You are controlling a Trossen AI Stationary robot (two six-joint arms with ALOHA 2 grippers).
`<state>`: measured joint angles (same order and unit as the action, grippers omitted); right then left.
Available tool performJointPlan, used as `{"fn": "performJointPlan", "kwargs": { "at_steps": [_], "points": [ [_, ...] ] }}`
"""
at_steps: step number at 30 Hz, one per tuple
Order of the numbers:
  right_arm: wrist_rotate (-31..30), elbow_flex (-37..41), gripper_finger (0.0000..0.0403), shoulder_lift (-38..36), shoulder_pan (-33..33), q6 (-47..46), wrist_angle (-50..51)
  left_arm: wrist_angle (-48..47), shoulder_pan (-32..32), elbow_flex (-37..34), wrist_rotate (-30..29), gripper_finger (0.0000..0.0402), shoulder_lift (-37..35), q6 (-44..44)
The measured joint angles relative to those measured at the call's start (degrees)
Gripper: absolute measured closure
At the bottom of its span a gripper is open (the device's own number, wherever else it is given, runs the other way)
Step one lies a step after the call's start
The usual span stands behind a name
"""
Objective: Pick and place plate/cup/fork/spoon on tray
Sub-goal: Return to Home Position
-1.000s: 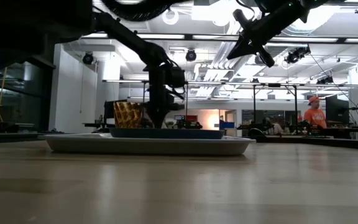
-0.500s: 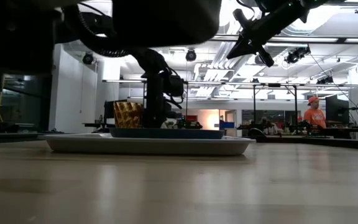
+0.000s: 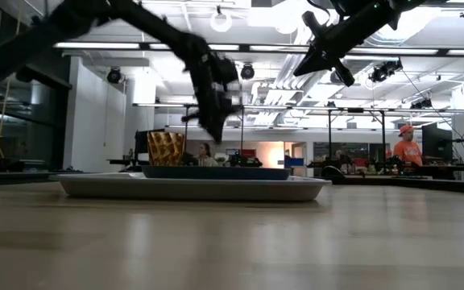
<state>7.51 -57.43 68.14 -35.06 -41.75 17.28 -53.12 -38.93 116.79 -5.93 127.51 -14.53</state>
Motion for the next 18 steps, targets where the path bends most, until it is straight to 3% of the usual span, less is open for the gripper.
{"fn": "performJointPlan", "kwargs": {
  "at_steps": [3,6,13,18],
  "points": [
    [1.14,0.00,0.0403,0.00,-0.33,0.80,0.00,1.89,1.00,-1.28,3.89,0.0401,-7.09,4.41],
    [3.09,0.00,0.0403,0.00,-0.69,1.30,0.00,7.68,3.14,-7.76,6.87,0.0401,-16.80,5.01],
    [6.74,0.00,0.0403,0.00,-0.69,4.56,-0.02,40.32,12.81,-39.49,16.86,0.0401,-47.14,2.34],
    [10.80,0.00,0.0403,-0.02,-0.56,7.23,-1.93,57.42,22.65,-59.76,17.48,0.0401,-65.54,1.30]
  ]
}}
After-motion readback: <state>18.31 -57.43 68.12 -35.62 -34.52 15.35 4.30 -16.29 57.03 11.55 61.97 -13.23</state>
